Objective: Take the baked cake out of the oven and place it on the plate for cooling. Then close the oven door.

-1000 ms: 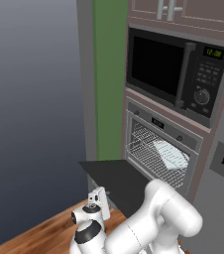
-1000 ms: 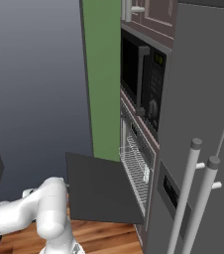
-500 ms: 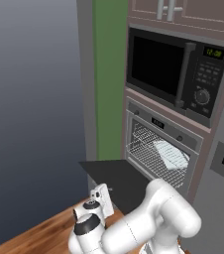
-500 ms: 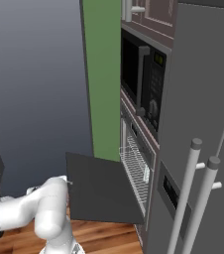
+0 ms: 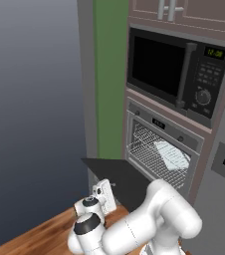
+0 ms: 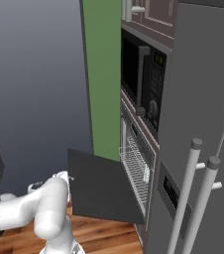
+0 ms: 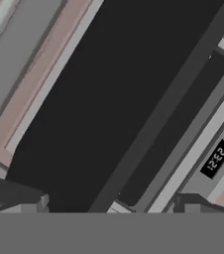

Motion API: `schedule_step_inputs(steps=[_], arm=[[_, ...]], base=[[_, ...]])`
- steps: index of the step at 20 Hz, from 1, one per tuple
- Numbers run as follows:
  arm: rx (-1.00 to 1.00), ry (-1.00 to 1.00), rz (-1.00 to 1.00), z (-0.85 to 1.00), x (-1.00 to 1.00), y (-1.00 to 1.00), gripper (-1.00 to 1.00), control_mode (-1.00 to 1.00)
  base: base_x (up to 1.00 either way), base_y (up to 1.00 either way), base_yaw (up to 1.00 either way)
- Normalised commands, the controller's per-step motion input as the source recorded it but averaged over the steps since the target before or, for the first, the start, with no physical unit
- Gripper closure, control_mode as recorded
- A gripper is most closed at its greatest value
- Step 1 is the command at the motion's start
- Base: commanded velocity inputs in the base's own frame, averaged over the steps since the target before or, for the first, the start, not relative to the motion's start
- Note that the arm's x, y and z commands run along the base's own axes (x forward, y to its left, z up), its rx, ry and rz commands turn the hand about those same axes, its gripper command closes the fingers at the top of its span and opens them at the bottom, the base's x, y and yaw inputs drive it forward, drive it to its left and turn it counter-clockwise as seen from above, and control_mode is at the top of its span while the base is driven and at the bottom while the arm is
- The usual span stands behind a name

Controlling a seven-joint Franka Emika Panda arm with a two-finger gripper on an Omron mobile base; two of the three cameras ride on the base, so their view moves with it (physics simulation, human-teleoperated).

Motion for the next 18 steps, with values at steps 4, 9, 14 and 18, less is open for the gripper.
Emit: schedule_step_inputs(steps=[4, 9, 14, 18], arm=[[-0.24, -0.28, -0.25, 0.22, 0.57, -0.02, -1.0, -1.0], [-0.21, -0.23, -0.24, 0.16, 0.78, -0.17, -1.0, -1.0], [-0.18, -0.19, -0.22, 0.08, 0.94, -0.29, -1.0, -1.0], [-0.17, -0.19, -0.21, 0.05, 0.97, -0.31, -1.0, -1.0]], base=[[0.0, 0.0, 0.0], [0.0, 0.0, 0.0], [0.0, 0.0, 0.0], [0.0, 0.0, 0.0]])
